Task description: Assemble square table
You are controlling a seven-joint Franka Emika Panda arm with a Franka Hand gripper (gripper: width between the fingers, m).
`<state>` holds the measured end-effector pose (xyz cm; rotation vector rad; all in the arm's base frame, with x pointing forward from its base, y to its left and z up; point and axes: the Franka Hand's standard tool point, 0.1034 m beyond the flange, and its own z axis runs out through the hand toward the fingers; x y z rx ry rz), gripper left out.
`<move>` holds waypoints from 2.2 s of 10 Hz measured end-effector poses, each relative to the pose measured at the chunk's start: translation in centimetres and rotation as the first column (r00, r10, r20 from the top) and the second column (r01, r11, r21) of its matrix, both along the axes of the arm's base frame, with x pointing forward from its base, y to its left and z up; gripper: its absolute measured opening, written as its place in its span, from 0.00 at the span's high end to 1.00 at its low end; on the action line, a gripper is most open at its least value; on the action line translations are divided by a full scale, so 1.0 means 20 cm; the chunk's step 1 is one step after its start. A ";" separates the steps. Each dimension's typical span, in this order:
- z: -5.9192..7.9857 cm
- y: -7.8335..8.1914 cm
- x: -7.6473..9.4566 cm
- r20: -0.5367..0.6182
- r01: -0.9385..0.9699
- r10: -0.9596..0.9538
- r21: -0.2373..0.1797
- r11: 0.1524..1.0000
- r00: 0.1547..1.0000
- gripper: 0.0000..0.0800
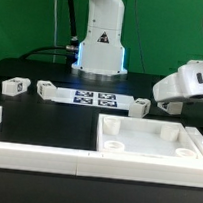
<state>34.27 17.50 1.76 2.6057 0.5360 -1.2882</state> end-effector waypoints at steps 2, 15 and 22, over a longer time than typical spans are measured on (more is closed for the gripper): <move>-0.03 -0.02 -0.08 -0.024 -0.006 0.005 -0.010 1.000 1.000 0.19; 0.08 -0.05 -0.02 -0.041 -0.015 0.015 0.005 1.000 0.999 0.64; 0.43 -0.14 0.21 0.217 -0.007 -0.019 0.118 0.993 0.976 0.64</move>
Offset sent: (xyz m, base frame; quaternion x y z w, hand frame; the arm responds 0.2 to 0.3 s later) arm 0.0000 0.0000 0.0000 0.0000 0.0000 0.0000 1.0000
